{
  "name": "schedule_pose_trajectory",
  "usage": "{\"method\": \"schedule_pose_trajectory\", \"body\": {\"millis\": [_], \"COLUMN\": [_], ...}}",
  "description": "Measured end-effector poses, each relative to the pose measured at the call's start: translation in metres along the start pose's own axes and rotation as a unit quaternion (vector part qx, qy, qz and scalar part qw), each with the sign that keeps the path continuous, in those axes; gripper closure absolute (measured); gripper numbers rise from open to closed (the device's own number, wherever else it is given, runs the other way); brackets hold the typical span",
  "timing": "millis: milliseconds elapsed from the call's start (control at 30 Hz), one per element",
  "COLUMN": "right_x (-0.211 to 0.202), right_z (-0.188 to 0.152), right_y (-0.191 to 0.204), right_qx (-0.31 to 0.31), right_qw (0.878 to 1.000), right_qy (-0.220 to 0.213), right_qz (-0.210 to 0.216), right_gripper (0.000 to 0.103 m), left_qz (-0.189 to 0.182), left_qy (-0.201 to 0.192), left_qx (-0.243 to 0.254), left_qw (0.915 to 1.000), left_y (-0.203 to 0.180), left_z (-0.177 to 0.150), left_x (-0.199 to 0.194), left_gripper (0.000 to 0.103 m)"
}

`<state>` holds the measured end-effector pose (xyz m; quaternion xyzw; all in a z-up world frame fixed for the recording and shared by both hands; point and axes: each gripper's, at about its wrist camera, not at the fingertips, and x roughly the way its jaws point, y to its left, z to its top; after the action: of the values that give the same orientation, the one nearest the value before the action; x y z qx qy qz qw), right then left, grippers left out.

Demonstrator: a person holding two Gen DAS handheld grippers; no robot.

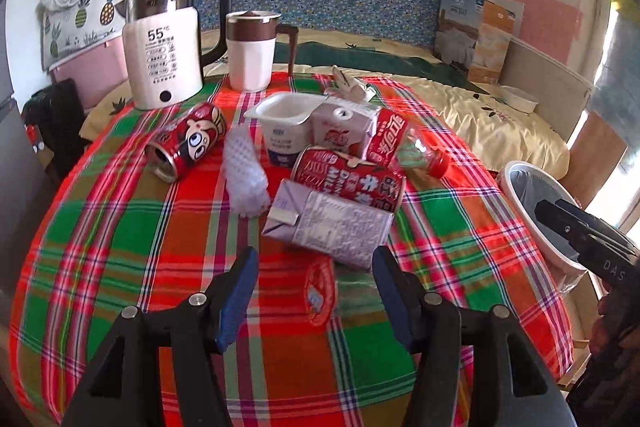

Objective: Collect trash
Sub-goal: 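Grasp the clear cup with red label using the left tool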

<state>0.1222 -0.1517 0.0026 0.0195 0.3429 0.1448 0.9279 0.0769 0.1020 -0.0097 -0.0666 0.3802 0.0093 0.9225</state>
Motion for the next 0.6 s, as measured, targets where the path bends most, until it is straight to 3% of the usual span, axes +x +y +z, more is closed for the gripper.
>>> {"method": "schedule_pose_trajectory", "body": {"millis": [167, 367, 467, 600], "right_x": [0.007, 0.014, 0.017, 0.021], "right_z": [0.001, 0.001, 0.0, 0.0], "right_y": [0.007, 0.011, 0.015, 0.023], "right_qx": [-0.002, -0.004, -0.009, -0.01], "right_qw": [1.0, 1.0, 1.0, 1.0], "right_qy": [0.004, 0.011, 0.014, 0.017], "right_qz": [0.001, 0.001, 0.003, 0.009], "right_gripper": [0.042, 0.042, 0.042, 0.042], "left_qz": [-0.029, -0.022, -0.045, -0.06], "left_qy": [0.016, 0.032, 0.038, 0.044], "left_qx": [-0.007, 0.011, -0.015, -0.013], "left_qw": [0.9994, 0.9992, 0.9981, 0.9971], "left_y": [0.006, 0.002, 0.012, 0.015], "left_z": [-0.007, -0.013, -0.011, -0.014], "left_x": [0.011, 0.028, 0.033, 0.034], "left_gripper": [0.037, 0.037, 0.035, 0.036]}}
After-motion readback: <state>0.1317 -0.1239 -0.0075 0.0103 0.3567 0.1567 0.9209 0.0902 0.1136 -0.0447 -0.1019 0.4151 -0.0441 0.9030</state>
